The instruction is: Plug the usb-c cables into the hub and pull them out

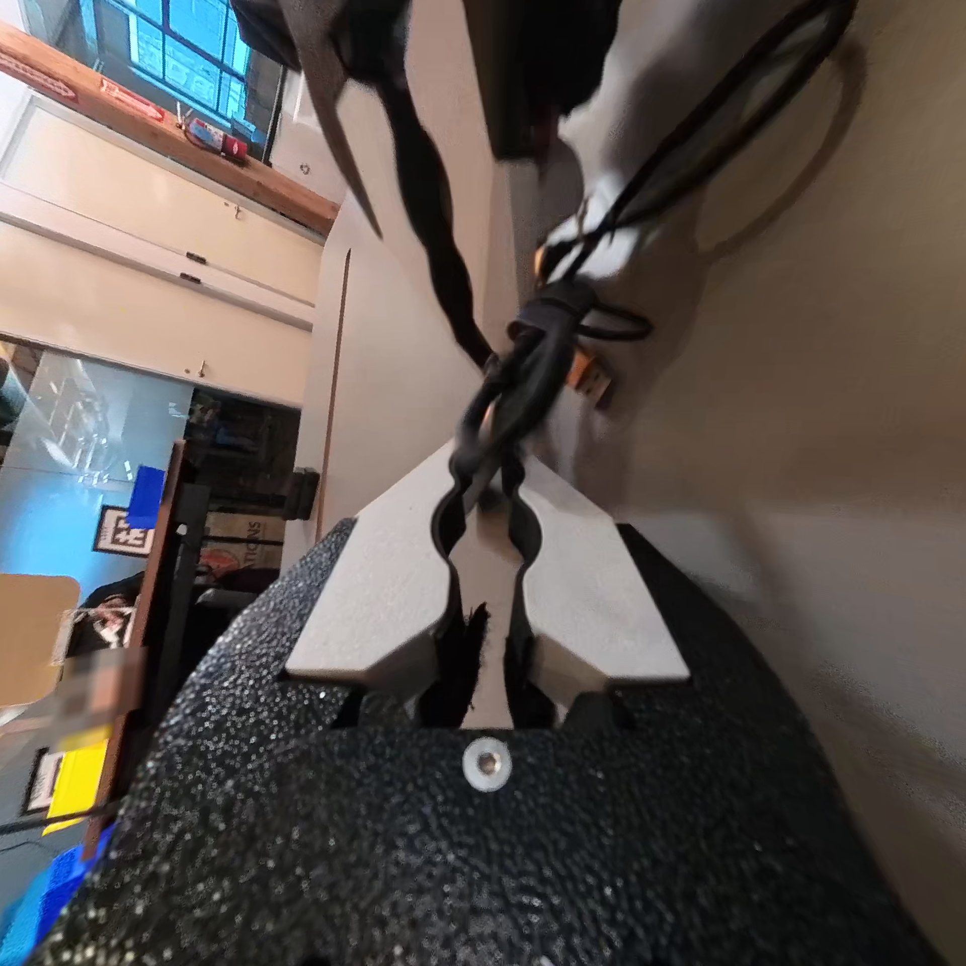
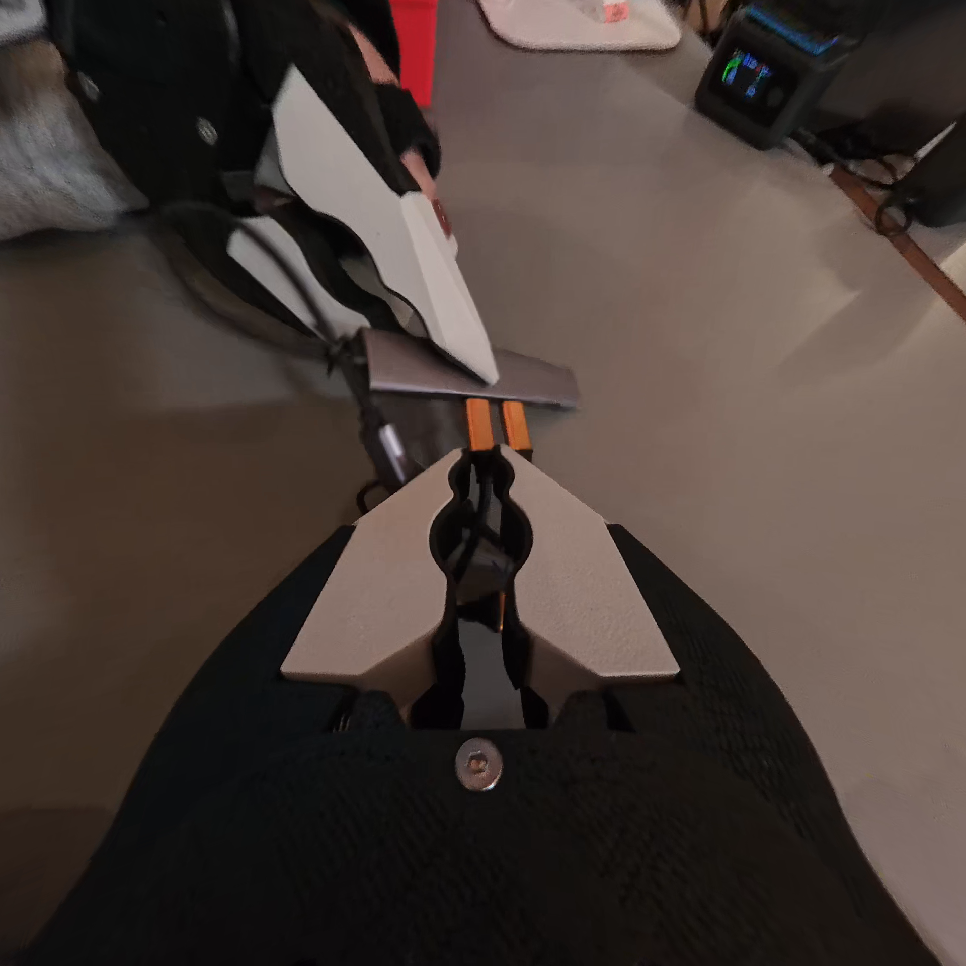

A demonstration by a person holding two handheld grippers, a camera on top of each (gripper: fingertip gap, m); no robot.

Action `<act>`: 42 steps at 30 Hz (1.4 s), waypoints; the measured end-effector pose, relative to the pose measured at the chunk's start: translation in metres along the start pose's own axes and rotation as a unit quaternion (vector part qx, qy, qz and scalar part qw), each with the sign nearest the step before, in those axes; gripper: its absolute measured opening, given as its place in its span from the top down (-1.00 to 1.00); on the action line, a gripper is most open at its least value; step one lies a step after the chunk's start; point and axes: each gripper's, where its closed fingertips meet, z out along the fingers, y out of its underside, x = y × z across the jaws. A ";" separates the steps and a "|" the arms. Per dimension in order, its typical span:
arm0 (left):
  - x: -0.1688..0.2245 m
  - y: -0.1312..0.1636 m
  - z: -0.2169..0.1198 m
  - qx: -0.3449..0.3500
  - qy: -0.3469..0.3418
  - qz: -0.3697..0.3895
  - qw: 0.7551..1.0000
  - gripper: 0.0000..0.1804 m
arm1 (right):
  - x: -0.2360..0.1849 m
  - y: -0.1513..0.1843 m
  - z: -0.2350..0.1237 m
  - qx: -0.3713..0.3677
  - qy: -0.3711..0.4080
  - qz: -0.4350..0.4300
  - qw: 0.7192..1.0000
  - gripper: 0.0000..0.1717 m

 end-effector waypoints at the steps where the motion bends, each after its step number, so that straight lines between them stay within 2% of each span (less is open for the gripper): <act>1: 0.003 -0.003 0.002 0.002 0.005 -0.002 1.000 0.91 | 0.002 0.004 0.004 -0.011 0.008 -0.007 1.000 0.95; 8: -0.009 0.004 -0.002 0.001 -0.022 -0.008 1.000 0.92 | 0.011 -0.009 0.002 0.035 0.043 -0.012 0.998 0.94; 11: -0.020 0.013 -0.002 -0.019 -0.053 -0.044 0.997 0.92 | 0.019 -0.019 -0.006 0.057 0.077 -0.023 0.995 0.91; 14: -0.041 0.030 -0.007 -0.064 -0.112 -0.067 0.989 0.92 | 0.029 -0.032 -0.023 0.086 0.136 -0.068 0.985 0.56; 16: -0.050 0.037 -0.011 -0.066 -0.128 -0.104 0.984 0.92 | 0.024 -0.043 -0.031 0.109 0.146 -0.108 0.977 0.37; 17: -0.054 0.038 -0.014 -0.064 -0.141 -0.105 0.982 0.92 | 0.019 -0.050 -0.033 0.122 0.153 -0.138 0.971 0.35; 19: -0.064 0.035 -0.021 -0.070 -0.184 -0.049 0.979 0.92 | 0.011 -0.061 -0.031 0.133 0.188 -0.219 0.948 0.33; 23: -0.070 0.010 -0.032 -0.086 -0.268 0.162 0.946 0.92 | 0.015 -0.071 -0.023 0.095 0.330 -0.387 0.856 0.46; 25: -0.064 -0.002 -0.030 -0.073 -0.271 0.196 0.940 0.93 | 0.019 -0.073 -0.019 0.080 0.368 -0.427 0.822 0.49; 29: -0.060 -0.015 -0.031 -0.019 -0.255 0.143 0.956 0.92 | 0.026 -0.071 -0.013 0.060 0.400 -0.444 0.800 0.54; 35: -0.053 -0.027 -0.033 0.017 -0.254 0.171 0.952 0.91 | 0.026 -0.070 -0.009 0.037 0.426 -0.478 0.768 0.82; 37: -0.054 -0.030 -0.035 0.031 -0.265 0.173 0.948 0.89 | 0.029 -0.071 -0.012 0.042 0.432 -0.465 0.772 0.87; 38: -0.057 -0.032 -0.037 0.042 -0.276 0.164 0.946 0.83 | 0.031 -0.072 -0.014 0.046 0.437 -0.454 0.775 0.87; 39: -0.062 -0.034 -0.042 0.055 -0.291 0.137 0.945 0.68 | 0.035 -0.072 -0.019 0.047 0.445 -0.442 0.777 0.88; 42: -0.083 -0.028 -0.058 0.102 -0.309 -0.010 0.946 0.16 | 0.046 -0.074 -0.037 0.061 0.473 -0.403 0.781 0.88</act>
